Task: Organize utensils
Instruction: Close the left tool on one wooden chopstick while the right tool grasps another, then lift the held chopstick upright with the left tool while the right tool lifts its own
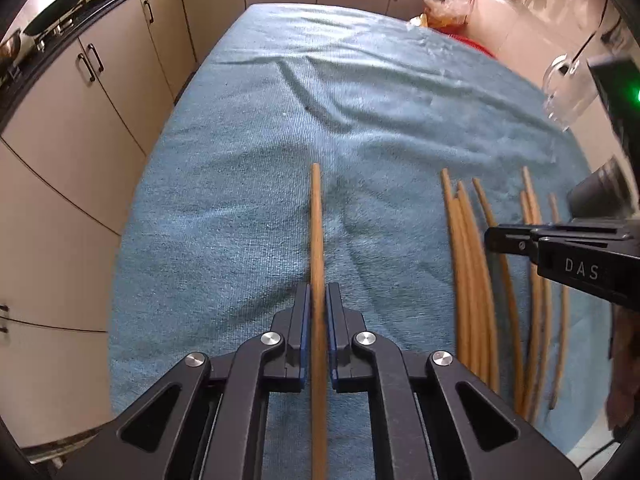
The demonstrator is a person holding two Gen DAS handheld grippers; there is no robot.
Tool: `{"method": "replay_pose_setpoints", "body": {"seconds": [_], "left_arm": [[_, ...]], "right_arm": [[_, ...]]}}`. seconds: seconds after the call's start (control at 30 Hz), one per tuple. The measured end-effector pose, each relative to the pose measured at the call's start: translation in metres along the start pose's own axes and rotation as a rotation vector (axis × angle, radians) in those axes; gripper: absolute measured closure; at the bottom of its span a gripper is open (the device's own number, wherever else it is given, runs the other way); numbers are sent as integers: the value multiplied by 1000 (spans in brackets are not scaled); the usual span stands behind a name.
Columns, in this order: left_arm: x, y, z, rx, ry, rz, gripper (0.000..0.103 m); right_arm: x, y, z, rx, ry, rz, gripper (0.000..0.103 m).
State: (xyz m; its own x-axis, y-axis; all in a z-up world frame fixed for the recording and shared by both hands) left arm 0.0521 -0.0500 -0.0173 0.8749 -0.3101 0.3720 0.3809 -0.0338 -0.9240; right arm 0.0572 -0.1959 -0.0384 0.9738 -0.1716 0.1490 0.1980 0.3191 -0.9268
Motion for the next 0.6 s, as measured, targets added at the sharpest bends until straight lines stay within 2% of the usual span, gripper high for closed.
{"method": "replay_pose_setpoints", "body": {"seconds": [0.27, 0.4, 0.6], "left_arm": [[9, -48, 8, -40, -54, -107, 96], [12, -73, 8, -27, -64, -169, 96], [9, -100, 9, -24, -84, -224, 96]], "right_arm": [[-7, -65, 6, 153, 23, -188, 96], [-20, -104, 16, 184, -26, -285, 96], [-35, -138, 31, 196, -77, -401, 96]]}}
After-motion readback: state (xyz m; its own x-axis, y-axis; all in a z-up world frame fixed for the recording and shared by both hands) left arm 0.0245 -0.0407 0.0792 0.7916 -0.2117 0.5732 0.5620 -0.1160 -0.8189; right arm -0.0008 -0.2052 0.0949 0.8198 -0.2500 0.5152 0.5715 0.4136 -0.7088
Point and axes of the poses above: each gripper's, at about its wrist camera, not at the fingertips, and y roughly the way its jaws point, z to its left, x to its top, the point moved 5 cm from there along y, roughly the way its jaws point, and after that the axes turned 12 degrees about x, right-handed, at the moved point
